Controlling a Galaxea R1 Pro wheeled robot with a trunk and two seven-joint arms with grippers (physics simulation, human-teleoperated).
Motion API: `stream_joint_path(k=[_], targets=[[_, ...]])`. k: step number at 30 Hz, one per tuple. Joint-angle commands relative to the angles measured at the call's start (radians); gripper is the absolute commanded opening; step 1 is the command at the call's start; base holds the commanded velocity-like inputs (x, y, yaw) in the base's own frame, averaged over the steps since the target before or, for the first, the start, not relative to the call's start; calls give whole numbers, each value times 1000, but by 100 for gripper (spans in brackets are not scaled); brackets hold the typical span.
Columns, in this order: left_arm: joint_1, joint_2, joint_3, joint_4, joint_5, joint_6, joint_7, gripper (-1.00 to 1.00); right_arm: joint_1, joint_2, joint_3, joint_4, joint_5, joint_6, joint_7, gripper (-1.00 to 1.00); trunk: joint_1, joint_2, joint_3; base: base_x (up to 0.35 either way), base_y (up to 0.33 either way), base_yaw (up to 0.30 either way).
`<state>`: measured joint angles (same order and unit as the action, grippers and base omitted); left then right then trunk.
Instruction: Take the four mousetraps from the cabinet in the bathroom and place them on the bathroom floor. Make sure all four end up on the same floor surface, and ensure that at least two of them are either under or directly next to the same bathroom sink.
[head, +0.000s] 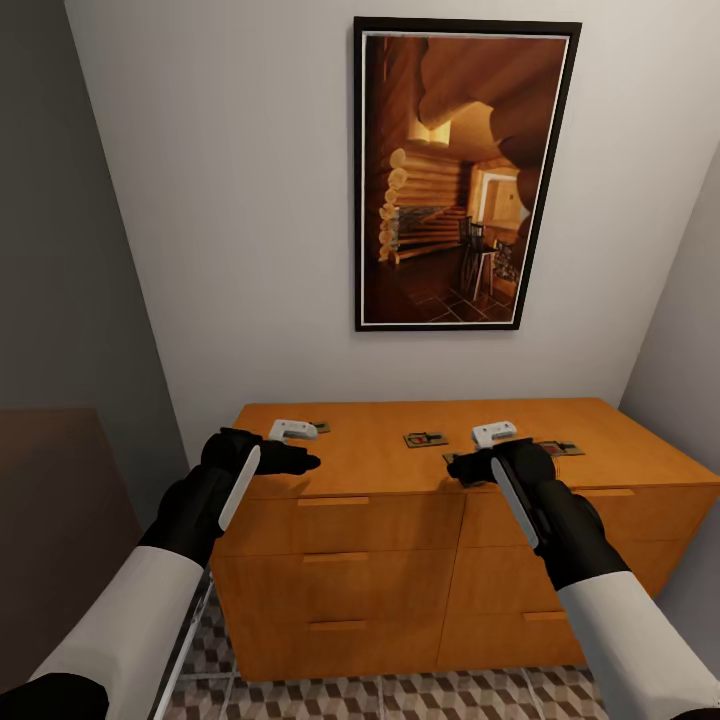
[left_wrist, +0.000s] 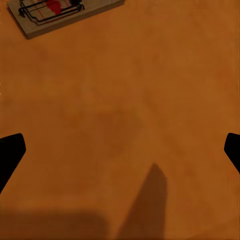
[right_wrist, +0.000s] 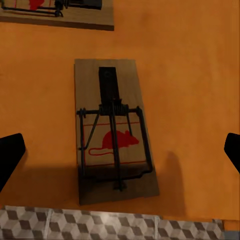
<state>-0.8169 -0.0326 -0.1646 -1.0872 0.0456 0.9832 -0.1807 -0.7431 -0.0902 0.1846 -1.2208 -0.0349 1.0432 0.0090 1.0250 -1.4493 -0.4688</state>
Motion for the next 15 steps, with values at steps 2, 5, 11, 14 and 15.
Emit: stream_joint_path(k=[2, 5, 11, 14, 15], targets=[[-1, 0, 0, -1, 5, 3, 2, 100, -1, -1, 25, -1, -5, 4, 1, 100, 0, -1, -1, 0, 0, 0], [-1, 0, 0, 0, 5, 1, 2, 100, -1, -2, 46, -1, -7, 4, 2, 100, 0, -1, -1, 0, 0, 0], [-1, 0, 0, 0, 5, -1, 2, 100, -1, -1, 61, -2, -9, 4, 3, 100, 0, -1, -1, 0, 0, 0], [-1, 0, 0, 0, 5, -1, 3, 100, -1, -1, 64, -3, -9, 4, 3, 100, 0, -1, -1, 0, 0, 0], [-1, 0, 0, 0, 5, -1, 2, 100, -1, -1, 65, -3, -9, 4, 3, 100, 0, -1, -1, 0, 0, 0]])
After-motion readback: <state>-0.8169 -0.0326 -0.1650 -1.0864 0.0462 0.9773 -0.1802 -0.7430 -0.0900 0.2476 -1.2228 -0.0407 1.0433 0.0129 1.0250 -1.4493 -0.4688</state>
